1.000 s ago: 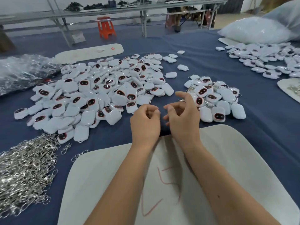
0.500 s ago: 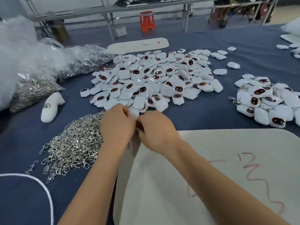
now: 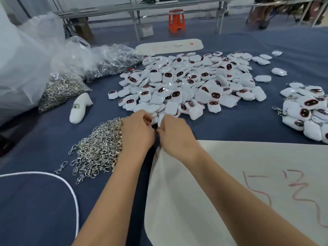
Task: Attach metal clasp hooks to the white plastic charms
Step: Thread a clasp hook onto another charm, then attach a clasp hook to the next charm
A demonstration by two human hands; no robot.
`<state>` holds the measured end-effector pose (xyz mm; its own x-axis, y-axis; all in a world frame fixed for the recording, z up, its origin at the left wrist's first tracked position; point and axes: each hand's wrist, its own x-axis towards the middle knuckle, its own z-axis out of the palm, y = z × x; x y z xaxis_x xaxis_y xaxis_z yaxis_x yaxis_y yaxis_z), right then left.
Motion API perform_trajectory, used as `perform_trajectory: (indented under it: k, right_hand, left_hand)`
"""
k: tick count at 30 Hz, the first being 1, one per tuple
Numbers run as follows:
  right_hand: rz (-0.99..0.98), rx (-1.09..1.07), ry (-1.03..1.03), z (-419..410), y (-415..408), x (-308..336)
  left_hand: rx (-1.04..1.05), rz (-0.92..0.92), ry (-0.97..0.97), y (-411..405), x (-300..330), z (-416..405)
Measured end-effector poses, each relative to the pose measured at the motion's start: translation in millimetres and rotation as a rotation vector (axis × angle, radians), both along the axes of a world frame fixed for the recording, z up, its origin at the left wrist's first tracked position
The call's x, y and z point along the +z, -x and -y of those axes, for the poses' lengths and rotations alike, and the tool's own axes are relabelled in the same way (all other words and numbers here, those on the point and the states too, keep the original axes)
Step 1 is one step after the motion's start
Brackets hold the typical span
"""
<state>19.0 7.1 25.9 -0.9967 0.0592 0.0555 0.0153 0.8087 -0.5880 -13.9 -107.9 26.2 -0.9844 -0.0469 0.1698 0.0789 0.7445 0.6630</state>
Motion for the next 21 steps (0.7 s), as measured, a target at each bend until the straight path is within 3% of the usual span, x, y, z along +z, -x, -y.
perform_trajectory:
  k: [4,7,14,21]
  right_hand:
    - [-0.138,-0.148,0.444,-34.9,-5.4,-0.9]
    - [-0.122,-0.150,0.532,-61.6,-11.5,-5.0]
    - [-0.216,-0.120,0.093,-125.0,-27.9,-16.2]
    - [-0.228,-0.011,-0.040,-146.8,-28.8,-23.5]
  left_hand:
    - [-0.113,-0.057,0.176,-7.4,-1.0,-15.4]
    - [-0.176,-0.032,0.293,-5.4,-0.7,-29.8]
    - [-0.292,-0.058,0.232,-5.3,-4.9,-63.1]
    - [-0.371,-0.168,0.155,-13.3,-16.0,-113.6]
